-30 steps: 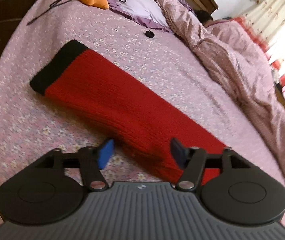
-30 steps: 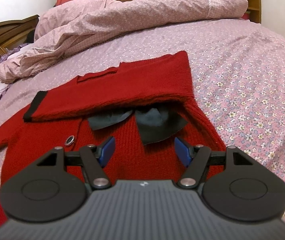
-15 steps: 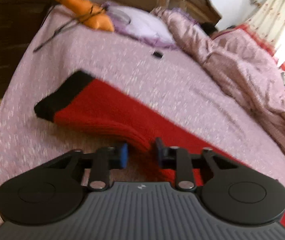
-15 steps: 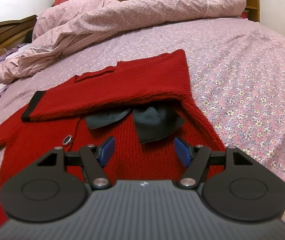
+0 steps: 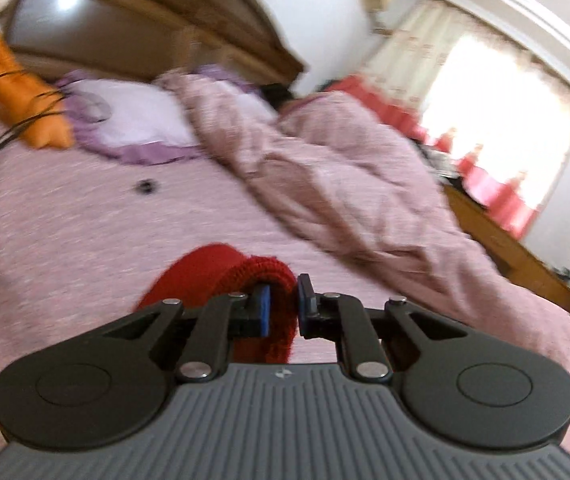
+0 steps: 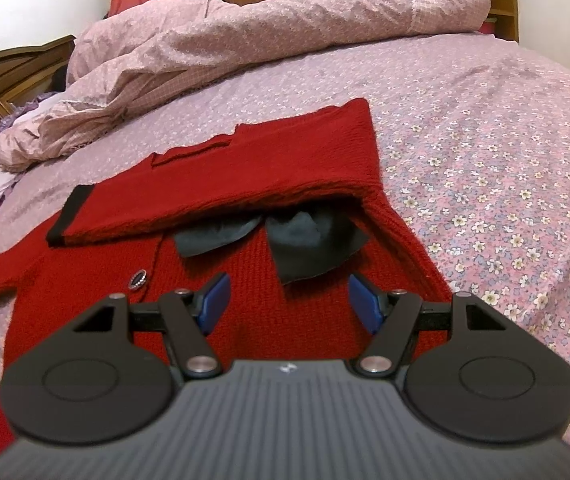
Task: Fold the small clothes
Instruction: 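Lift the held sleeve with the left tool and fold it across the body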
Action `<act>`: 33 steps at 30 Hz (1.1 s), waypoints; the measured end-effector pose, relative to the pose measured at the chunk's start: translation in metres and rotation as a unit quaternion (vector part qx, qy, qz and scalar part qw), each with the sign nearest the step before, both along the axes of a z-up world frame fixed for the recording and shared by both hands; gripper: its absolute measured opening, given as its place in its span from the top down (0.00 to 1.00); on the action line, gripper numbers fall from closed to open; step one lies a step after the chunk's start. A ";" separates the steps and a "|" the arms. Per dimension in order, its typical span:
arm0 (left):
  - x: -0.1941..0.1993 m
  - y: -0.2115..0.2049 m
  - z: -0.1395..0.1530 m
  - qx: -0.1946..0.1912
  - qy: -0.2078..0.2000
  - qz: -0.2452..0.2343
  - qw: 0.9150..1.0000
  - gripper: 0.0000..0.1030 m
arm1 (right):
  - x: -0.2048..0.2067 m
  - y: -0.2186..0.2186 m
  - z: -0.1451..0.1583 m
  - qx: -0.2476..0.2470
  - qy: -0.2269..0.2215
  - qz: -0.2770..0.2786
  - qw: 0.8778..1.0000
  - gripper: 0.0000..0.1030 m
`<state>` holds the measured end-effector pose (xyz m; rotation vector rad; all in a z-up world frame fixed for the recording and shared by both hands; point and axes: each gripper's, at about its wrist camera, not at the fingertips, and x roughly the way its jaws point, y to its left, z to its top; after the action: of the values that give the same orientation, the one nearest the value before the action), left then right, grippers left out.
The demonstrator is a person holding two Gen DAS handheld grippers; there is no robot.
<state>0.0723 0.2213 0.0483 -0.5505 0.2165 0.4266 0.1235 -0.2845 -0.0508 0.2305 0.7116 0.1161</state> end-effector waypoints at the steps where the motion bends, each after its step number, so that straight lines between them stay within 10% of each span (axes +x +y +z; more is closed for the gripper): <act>1: 0.004 -0.008 0.006 0.004 -0.006 -0.014 1.000 0.85 | 0.000 -0.001 0.000 0.001 0.000 -0.002 1.000 0.34; 17: 0.060 -0.138 0.022 0.005 -0.022 -0.199 0.980 0.85 | -0.005 -0.011 -0.004 0.012 0.000 -0.016 1.000 0.34; 33: 0.117 -0.217 -0.065 0.022 0.104 -0.300 0.948 0.84 | -0.007 -0.022 -0.010 0.021 0.007 -0.029 0.999 0.34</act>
<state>0.1896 0.0041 -0.0172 -0.3685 0.5577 -0.1068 0.1163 -0.3065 -0.0612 0.2918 0.7171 0.0739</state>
